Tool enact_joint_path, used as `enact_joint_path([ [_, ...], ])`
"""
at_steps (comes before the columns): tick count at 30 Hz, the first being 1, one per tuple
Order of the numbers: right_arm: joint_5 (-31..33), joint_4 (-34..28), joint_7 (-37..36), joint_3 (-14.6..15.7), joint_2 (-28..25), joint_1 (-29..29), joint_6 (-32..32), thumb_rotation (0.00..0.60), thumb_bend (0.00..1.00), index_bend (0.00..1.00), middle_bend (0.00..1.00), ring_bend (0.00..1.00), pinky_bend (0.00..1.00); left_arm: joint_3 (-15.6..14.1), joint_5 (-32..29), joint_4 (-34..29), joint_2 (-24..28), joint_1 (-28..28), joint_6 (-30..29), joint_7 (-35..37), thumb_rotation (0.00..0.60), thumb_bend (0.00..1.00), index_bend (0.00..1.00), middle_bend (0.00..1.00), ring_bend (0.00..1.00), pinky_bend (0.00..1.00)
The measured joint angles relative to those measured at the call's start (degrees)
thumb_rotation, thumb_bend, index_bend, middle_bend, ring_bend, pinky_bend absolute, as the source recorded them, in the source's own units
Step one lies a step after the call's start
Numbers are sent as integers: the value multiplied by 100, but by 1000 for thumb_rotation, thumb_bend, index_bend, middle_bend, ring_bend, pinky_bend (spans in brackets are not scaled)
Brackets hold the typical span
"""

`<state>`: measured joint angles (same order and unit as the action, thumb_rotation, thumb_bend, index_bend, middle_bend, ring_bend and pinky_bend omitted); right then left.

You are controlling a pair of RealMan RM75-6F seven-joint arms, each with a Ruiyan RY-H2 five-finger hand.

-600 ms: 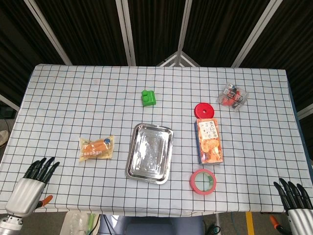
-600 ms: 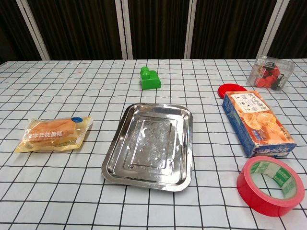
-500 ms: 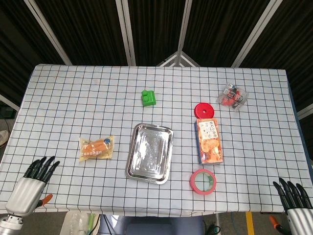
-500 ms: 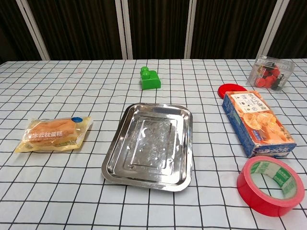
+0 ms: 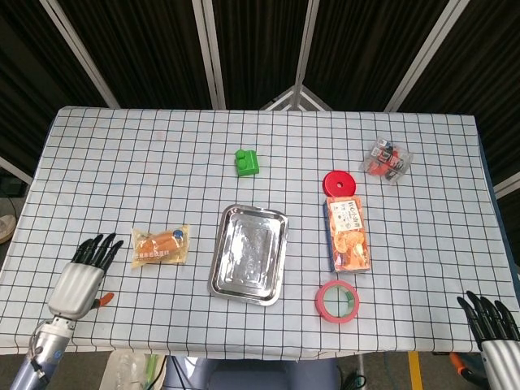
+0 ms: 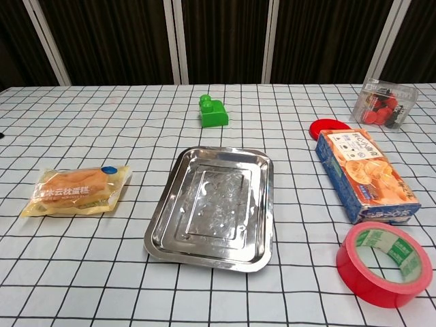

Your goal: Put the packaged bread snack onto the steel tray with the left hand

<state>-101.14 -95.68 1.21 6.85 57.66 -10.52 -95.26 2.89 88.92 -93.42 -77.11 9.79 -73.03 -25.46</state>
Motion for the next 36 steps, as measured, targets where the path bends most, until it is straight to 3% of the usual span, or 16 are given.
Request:
enact_joint_path([
  [6,234,-22,-166,-82,-72,107,176,600,297,0,0,0,0,391,-902,181,-660,558,716,-845,600,104,0,42,3,108],
  [10,400,-24,-374,-132,-145,147,240,600,298,0,0,0,0,573,-1368,371,-1042,849,909,-1300,600,120,0,148,70,139],
  [16,565,-36,-519,-172,-203,194,344,600,298,0,0,0,0,702,-1633,774,-1465,1128,933,-1560,600,168,24,203,133,195],
  [21,647,-71,-520,-211,-224,220,375,600,297,0,0,0,0,737,-1766,1114,-1736,1315,951,-1599,600,246,194,474,403,425],
  [30,666,-68,-603,-206,-264,227,375,600,297,0,0,0,0,673,-1110,1445,-1974,1374,253,-1054,600,308,266,581,514,525],
  [36,655,-87,-602,-198,-274,236,384,600,297,0,0,0,0,584,-632,1139,-1927,1394,-114,-857,600,304,271,578,514,526],
])
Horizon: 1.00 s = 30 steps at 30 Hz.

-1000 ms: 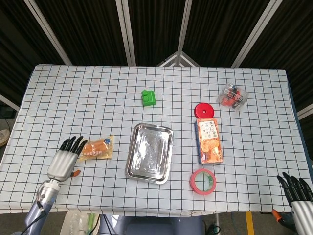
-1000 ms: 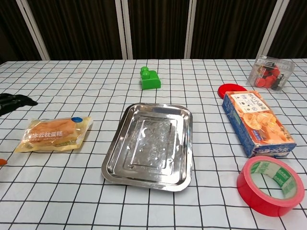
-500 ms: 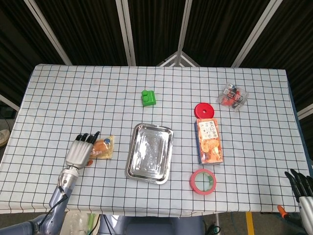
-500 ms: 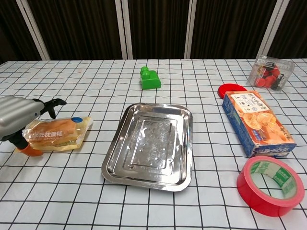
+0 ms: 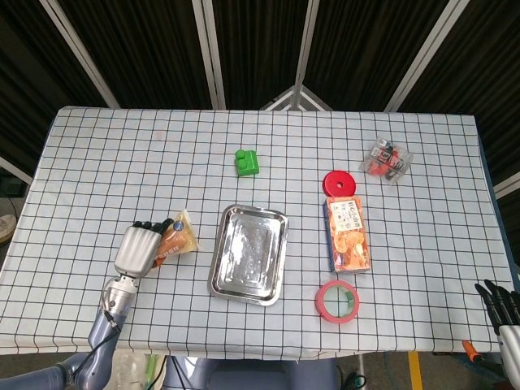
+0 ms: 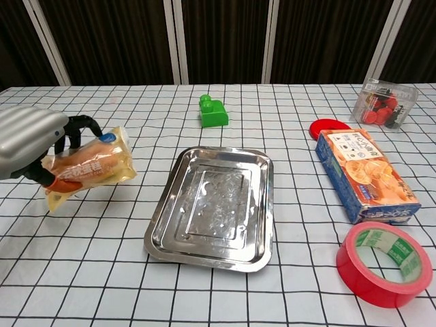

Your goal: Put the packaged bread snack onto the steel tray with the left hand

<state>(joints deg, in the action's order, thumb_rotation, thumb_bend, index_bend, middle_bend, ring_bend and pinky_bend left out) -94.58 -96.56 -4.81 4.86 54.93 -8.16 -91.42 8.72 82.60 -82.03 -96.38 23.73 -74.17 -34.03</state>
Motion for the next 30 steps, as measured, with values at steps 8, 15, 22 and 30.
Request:
enact_joint_path([
  [8,16,6,-140,-9,-46,17,2,600,298,0,0,0,0,246,84,-431,-302,487,166,-500,600,301,275,572,514,523],
  [15,127,82,-474,-41,-119,59,64,600,297,0,0,0,0,642,-369,-170,-1195,1219,687,-1358,600,290,265,534,483,492],
  [22,155,157,-597,-41,-143,85,111,600,297,0,0,0,0,731,-668,519,-1799,1674,1095,-1413,600,187,76,361,363,382],
  [30,134,171,-544,-10,-131,39,59,600,298,0,0,0,0,624,-1117,569,-1884,1782,1318,-1653,600,63,0,0,0,85],
])
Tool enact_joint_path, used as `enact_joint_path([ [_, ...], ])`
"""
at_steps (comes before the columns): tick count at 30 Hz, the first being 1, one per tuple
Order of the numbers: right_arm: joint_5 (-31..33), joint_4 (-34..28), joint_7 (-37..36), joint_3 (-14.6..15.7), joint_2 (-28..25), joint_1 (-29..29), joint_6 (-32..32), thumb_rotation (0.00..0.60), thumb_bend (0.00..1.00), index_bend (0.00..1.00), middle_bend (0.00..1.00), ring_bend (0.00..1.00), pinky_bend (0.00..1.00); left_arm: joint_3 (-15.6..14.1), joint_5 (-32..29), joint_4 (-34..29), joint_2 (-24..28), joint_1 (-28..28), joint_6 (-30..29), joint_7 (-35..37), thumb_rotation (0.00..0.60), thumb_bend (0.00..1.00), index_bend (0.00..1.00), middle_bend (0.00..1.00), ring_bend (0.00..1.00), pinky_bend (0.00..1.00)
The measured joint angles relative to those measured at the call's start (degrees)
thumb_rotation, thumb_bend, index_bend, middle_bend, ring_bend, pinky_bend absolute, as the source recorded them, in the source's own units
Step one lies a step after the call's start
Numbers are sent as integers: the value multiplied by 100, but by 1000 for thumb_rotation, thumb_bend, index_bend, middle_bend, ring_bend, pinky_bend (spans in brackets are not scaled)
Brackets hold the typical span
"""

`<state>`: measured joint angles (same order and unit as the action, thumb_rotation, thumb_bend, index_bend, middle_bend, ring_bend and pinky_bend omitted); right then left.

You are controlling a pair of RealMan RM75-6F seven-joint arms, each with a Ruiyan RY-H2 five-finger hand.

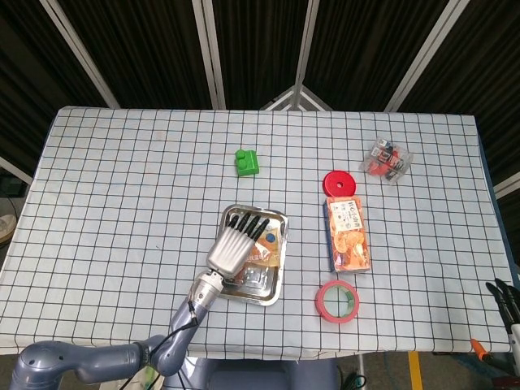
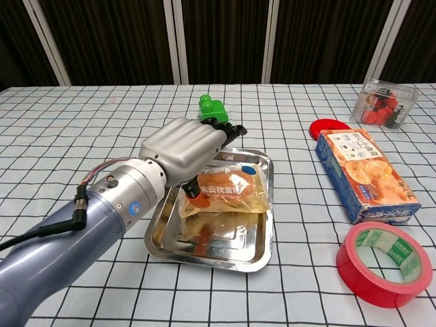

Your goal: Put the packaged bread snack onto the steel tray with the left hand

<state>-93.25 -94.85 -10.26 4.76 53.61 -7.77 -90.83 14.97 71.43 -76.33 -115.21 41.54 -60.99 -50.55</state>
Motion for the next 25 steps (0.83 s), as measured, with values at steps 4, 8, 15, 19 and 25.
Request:
enact_joint_path([
  [4,-34,-18,86,10,19,-19,-39,600,297,0,0,0,0,-94,10,-450,292,-56,12,146,600,63,0,0,0,85],
  [8,-116,-19,138,24,32,-44,-117,600,296,0,0,0,0,-400,255,-1247,902,-301,-210,294,600,63,0,0,0,85],
  [15,-467,-3,249,127,65,-168,-412,600,297,0,0,0,0,-1867,1397,-2544,2816,-1428,-1555,780,600,57,0,0,0,76],
  [19,-784,2,394,216,127,-305,-716,600,297,0,0,0,0,-2709,1729,-2519,3648,-2626,-2998,1250,600,43,0,0,0,46],
  [25,-893,-65,827,258,265,-341,-681,600,297,0,0,0,0,-2962,2050,-1998,4181,-3887,-4668,2608,600,43,0,0,0,41],
])
